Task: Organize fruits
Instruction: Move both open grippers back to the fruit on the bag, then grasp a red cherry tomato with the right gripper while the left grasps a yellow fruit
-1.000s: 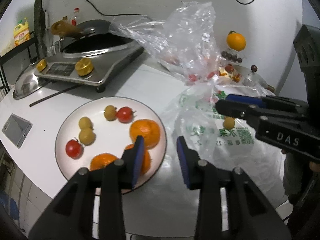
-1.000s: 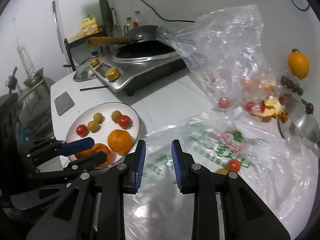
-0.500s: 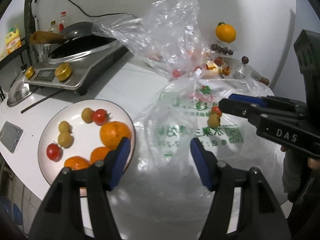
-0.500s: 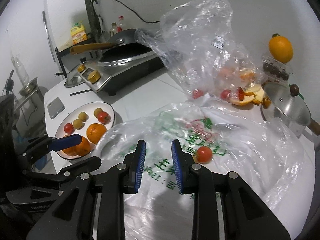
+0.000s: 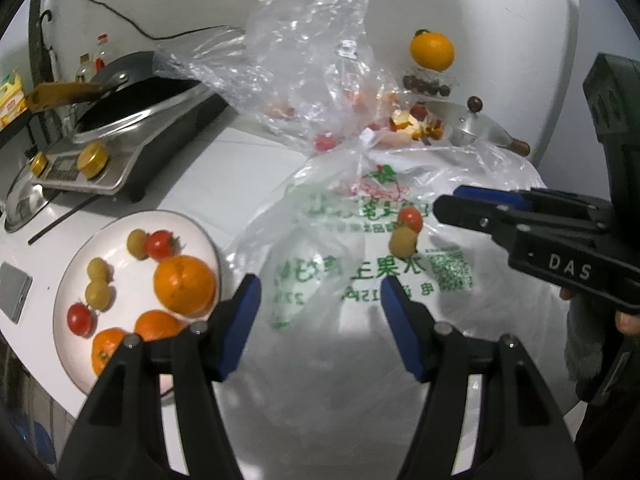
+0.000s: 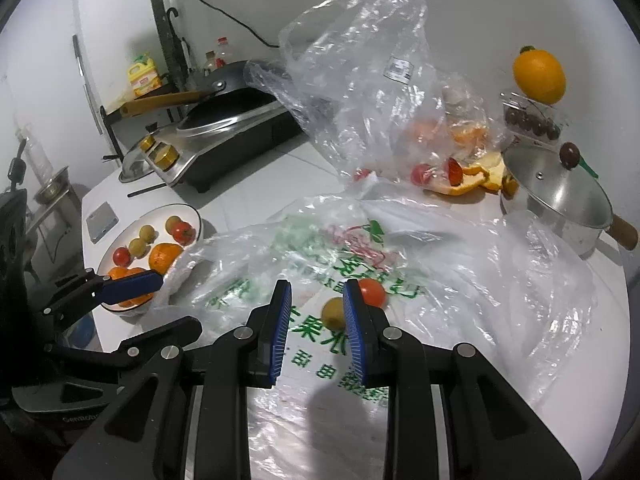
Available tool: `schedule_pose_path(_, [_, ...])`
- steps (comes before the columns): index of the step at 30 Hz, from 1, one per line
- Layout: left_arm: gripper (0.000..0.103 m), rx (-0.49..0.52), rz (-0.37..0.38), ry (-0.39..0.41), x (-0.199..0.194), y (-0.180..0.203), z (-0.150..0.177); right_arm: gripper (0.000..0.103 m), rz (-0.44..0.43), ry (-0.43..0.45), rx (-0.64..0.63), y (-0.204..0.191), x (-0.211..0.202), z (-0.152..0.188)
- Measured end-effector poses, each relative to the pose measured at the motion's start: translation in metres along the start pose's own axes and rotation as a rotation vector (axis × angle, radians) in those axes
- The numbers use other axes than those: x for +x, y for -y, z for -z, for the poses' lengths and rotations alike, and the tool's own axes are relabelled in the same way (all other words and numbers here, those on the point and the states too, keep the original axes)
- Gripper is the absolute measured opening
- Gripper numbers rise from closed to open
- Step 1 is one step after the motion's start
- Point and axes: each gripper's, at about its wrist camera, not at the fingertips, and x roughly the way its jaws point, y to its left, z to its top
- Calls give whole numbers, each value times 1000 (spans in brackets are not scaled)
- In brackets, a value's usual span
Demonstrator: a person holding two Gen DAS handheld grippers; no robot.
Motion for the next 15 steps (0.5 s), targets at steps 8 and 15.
schedule_pose_path(8, [64,48,23,0,14,20,-10,29,33,4,37,27,-2,3])
schedule_pose_path(15, [64,75,41,-4,27,33,-18,29,43,-10,56,42,5,4])
